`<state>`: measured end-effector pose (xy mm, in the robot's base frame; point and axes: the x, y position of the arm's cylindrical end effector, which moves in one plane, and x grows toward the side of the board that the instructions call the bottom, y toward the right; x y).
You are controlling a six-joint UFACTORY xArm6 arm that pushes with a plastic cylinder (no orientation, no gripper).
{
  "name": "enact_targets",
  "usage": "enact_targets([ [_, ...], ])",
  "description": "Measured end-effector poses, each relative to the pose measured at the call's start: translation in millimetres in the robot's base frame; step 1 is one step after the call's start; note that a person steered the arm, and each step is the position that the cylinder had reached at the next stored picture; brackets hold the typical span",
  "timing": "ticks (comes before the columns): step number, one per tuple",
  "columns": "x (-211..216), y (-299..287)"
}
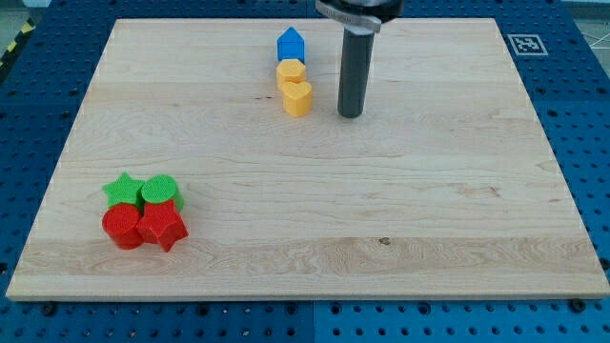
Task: Push the yellow heart left a bit
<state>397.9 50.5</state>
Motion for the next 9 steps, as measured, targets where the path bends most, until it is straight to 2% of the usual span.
enact_targets([
  [3, 8, -61],
  [7, 1, -25],
  [9, -9, -29],
])
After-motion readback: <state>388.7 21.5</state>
